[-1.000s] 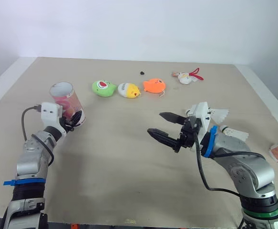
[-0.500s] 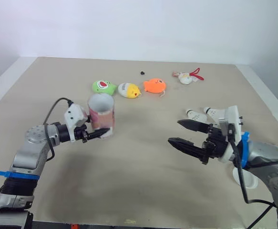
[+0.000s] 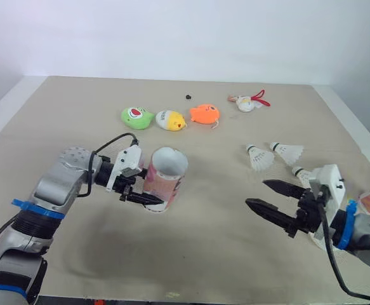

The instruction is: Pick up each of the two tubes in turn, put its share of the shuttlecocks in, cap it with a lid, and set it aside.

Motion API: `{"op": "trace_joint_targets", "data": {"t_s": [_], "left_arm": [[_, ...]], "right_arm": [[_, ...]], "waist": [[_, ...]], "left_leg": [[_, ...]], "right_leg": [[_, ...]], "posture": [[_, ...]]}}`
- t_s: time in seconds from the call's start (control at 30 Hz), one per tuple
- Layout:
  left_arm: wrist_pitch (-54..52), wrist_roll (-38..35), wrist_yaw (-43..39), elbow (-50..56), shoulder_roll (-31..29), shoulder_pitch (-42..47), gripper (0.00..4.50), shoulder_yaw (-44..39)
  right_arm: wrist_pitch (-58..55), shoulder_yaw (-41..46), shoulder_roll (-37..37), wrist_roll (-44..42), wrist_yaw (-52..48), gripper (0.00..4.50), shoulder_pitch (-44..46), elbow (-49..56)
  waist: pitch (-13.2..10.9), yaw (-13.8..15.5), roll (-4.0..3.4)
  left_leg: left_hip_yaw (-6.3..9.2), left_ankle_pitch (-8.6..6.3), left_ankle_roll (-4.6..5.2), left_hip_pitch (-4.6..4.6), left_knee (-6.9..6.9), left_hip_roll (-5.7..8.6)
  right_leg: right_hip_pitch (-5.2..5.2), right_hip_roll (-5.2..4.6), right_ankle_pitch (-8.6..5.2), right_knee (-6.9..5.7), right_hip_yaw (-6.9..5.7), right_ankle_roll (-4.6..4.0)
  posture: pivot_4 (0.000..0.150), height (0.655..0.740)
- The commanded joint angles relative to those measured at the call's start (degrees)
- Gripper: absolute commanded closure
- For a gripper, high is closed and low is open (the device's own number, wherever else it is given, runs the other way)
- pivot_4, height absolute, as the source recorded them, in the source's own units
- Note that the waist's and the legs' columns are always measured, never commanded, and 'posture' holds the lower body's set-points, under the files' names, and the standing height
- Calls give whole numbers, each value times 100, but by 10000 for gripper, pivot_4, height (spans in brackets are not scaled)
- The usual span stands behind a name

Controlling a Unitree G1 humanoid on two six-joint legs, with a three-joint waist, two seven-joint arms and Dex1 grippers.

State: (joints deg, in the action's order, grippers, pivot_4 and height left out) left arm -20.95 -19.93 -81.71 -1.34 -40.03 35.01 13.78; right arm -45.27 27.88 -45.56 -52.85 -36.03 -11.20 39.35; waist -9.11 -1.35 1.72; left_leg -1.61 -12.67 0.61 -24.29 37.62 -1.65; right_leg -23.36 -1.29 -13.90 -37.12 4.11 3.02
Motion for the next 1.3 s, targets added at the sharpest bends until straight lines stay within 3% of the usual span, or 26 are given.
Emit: {"op": "trace_joint_targets", "data": {"t_s": [0.03, 0.2, 0.4, 0.77, 1.07, 1.3], "left_arm": [[220, 159, 37, 31, 47, 70, 17126, 34], [253, 283, 412, 156, 307, -121, 17126, 42], [61, 328, 668, 593, 449, -295, 17126, 214], [-264, 517, 796, 794, 357, -222, 17126, 408], [-460, 533, 691, 832, 175, -108, 17126, 419], [-771, 393, 522, 1007, -115, 53, 17126, 360]], "right_arm": [[196, 229, 102, 134, 205, 0, -101, 211], [361, -79, 224, 909, 731, 0, -62, 35], [440, -98, 264, 1260, 729, 0, -240, -35], [429, -1180, 803, 2335, 1645, 0, 800, -670], [457, -1409, 1111, 2583, 1679, 0, 1217, -922], [703, -2190, 1385, 3312, 1821, 0, 1893, -1636]], "waist": [[0, 4, 0], [1, 3, -1], [2, 6, -3], [7, 1, -12], [7, -3, -13], [7, -11, -19]], "left_leg": [[1, 1, 0, 1, 2, 0], [-1, 5, 2, 1, 8, -2], [0, 5, 2, -1, 8, -2], [-3, 8, 4, 4, 13, 0], [-4, 8, 4, 3, 13, 2], [-7, 12, 8, 10, 12, -10]], "right_leg": [[2, 0, 0, -1, -2, 2], [2, -4, -6, -1, 4, 30], [3, -8, -4, -2, 6, 25], [2, 1, -2, -6, 8, 29], [2, 1, 10, -7, 8, 7], [0, 19, 8, -13, 7, 6]], "posture": [[1500, 7400], [1500, 7400], [1500, 7400], [1500, 7400], [1500, 7400], [1500, 7400]]}}
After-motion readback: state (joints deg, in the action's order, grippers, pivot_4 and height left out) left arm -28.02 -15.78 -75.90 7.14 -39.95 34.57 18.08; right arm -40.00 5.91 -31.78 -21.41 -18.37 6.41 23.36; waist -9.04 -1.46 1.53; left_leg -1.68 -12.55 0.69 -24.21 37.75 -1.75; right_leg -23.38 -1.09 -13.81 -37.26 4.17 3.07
